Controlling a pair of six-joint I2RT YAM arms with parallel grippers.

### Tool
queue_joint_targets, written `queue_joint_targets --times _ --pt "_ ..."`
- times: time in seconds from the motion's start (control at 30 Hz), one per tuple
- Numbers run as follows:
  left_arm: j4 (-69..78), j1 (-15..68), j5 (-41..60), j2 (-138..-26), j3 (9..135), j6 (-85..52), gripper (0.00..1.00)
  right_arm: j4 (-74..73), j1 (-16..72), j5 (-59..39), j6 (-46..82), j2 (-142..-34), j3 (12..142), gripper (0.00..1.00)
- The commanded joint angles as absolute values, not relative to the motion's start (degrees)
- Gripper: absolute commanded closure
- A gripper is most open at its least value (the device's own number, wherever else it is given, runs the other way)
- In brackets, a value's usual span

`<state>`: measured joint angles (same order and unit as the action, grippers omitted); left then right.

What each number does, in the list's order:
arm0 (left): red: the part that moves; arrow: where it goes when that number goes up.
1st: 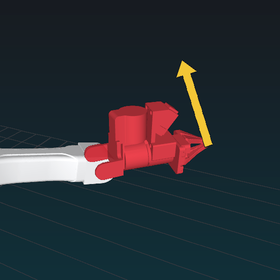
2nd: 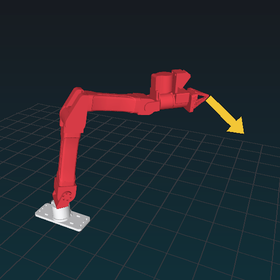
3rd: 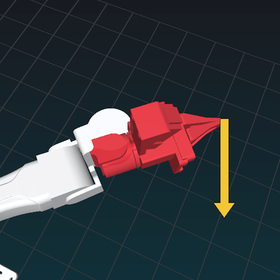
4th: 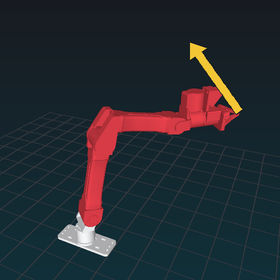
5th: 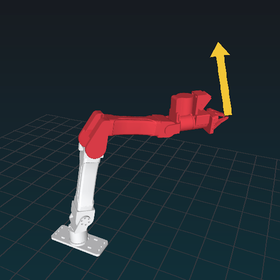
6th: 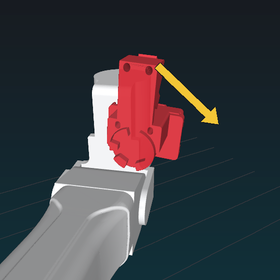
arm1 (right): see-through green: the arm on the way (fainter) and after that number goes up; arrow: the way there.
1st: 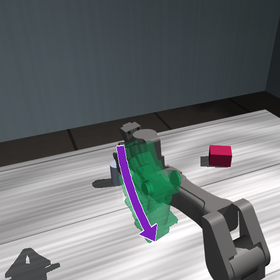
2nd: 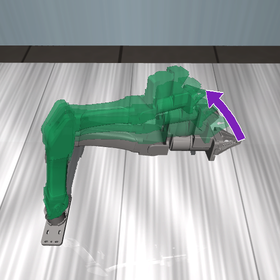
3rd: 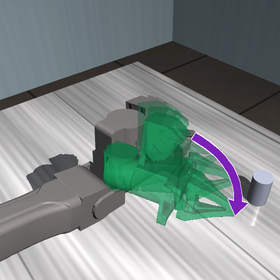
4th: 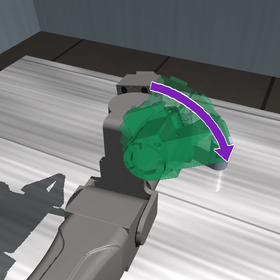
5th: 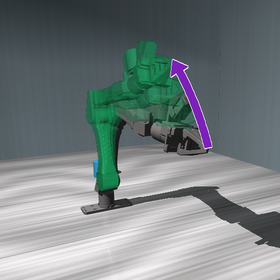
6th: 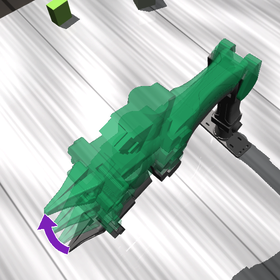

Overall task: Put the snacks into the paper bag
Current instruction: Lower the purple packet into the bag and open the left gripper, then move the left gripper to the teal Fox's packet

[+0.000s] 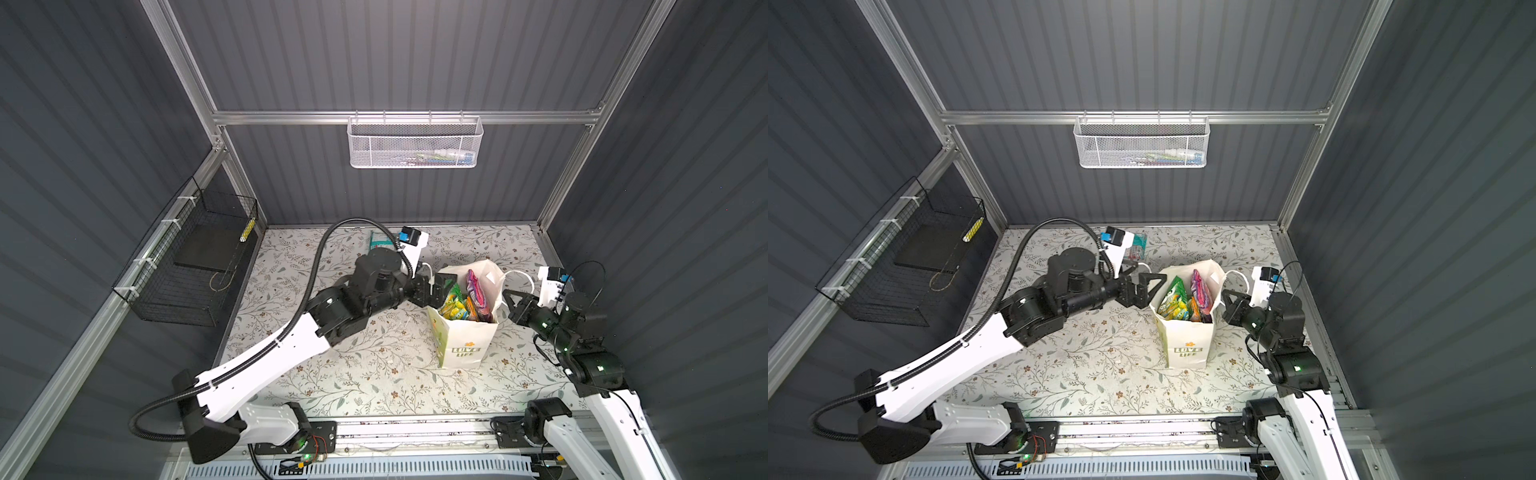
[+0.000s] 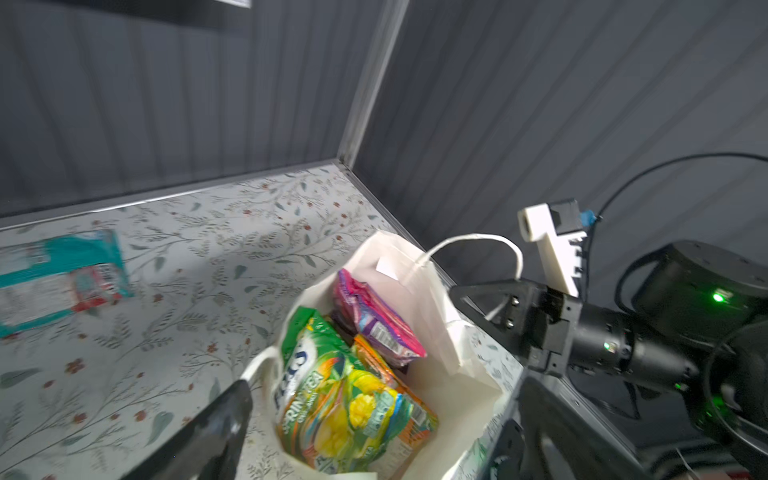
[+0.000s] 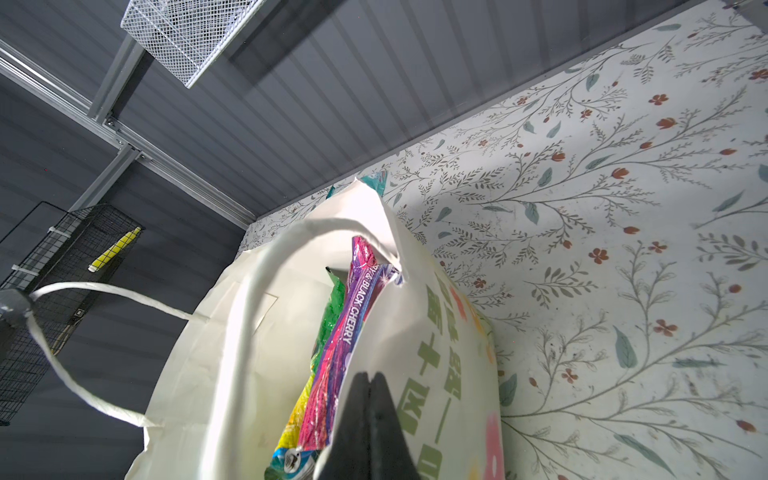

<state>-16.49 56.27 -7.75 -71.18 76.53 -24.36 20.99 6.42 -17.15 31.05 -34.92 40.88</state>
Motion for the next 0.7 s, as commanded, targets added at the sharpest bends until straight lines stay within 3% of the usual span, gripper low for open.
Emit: queue_joint_targets --times 0.0,0.07,0.23,0.4,0.67 --pt "-17.1 55.9 -25.9 -67.5 72.6 -29.0 0.0 21.5 6.8 -17.1 30.5 -34.6 40.3 1.0" --pt "-20.7 54.8 -31.8 -66.0 70.6 -31.7 0.0 21.5 6.9 -17.1 30.6 -34.7 40.3 1.0" --pt "-23.1 48.8 -31.2 -62.8 65.5 -35.3 0.0 21.2 6.9 -17.5 30.8 -35.0 40.2 1.0" --pt "-21.3 40.1 -23.3 -65.3 63.6 -35.1 0.0 21.1 6.9 -17.7 30.8 -35.0 40.2 1.0" --pt "-13.8 25.7 -1.8 -85.0 69.4 -34.5 0.0 21.4 6.9 -17.7 30.8 -34.6 40.3 1.0"
